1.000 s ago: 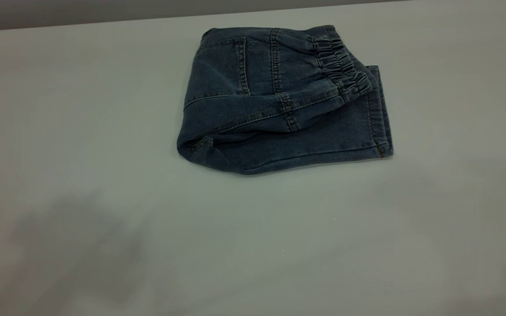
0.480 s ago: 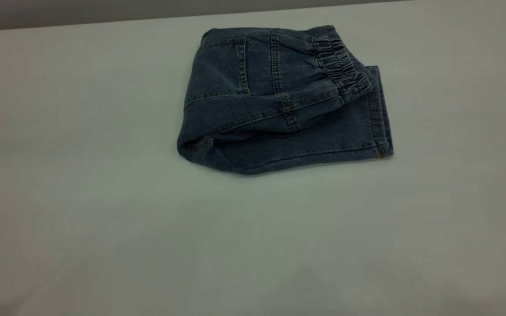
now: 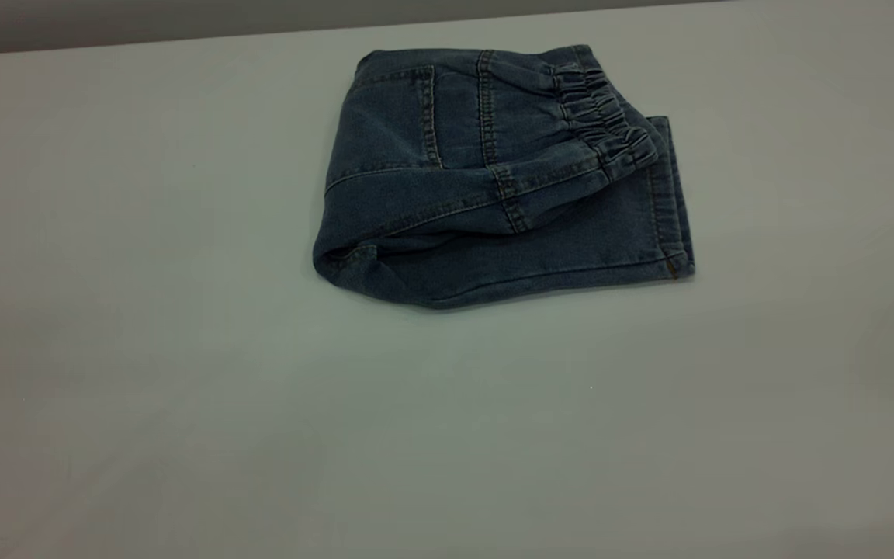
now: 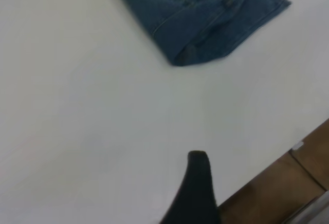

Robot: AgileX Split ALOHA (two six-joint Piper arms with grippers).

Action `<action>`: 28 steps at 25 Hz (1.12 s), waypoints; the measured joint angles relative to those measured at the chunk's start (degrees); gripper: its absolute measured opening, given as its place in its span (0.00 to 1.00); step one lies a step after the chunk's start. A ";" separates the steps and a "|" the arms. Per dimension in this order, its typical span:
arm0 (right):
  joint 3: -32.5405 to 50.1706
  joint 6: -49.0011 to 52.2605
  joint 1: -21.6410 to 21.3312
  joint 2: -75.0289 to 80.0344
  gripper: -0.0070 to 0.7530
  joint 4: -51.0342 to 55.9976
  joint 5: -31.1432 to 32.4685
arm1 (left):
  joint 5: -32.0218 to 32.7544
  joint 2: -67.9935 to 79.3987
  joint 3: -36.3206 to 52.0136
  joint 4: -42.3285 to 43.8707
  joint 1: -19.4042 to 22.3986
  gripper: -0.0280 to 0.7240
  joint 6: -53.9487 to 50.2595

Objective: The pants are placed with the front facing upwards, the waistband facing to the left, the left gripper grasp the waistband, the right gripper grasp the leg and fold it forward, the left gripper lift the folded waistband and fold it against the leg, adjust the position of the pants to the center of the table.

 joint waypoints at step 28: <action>9.84 5.09 0.00 -7.12 0.68 -4.80 -5.06 | -8.35 -4.66 17.09 1.35 0.00 0.81 -4.90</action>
